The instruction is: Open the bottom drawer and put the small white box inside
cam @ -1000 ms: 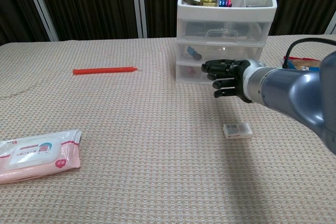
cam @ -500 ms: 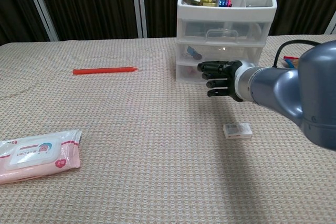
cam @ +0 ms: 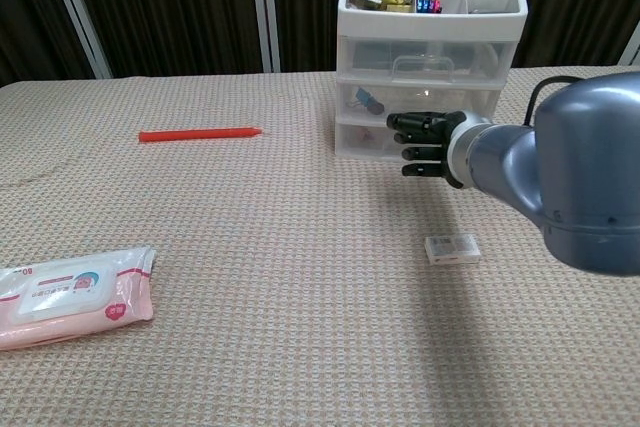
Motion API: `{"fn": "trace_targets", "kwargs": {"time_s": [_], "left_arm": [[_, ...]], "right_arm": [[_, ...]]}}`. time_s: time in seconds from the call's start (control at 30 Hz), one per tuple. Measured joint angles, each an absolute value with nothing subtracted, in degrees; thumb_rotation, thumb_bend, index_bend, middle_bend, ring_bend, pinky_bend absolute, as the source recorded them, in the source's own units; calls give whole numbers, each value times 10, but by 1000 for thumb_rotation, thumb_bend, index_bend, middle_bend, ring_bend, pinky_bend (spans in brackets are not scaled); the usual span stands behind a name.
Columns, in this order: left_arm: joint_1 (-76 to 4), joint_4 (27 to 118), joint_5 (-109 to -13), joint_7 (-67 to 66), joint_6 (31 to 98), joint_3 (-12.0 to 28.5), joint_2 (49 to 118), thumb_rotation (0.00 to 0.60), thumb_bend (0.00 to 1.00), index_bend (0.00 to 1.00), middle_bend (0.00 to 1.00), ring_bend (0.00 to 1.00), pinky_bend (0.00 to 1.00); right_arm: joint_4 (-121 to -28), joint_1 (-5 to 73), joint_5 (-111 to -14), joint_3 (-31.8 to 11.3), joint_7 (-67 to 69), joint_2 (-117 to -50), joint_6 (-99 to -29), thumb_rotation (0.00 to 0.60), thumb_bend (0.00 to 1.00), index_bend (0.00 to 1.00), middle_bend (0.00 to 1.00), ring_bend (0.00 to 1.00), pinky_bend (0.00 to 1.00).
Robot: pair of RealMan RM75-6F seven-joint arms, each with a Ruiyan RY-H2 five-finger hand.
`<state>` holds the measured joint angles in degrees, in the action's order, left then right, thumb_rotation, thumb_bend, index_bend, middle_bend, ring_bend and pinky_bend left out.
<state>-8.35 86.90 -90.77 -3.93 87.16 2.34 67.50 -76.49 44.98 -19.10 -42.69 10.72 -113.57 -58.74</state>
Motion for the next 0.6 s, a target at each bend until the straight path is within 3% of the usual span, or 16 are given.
{"fn": "trace_targets", "kwargs": {"time_s": [0.6], "left_arm": [[-84, 873, -904, -39, 867, 23, 671, 600, 112, 136, 0, 0, 0]], "right_arm": [[-723, 476, -126, -464, 104, -1145, -544, 600, 455, 322, 833, 825, 744]]}}
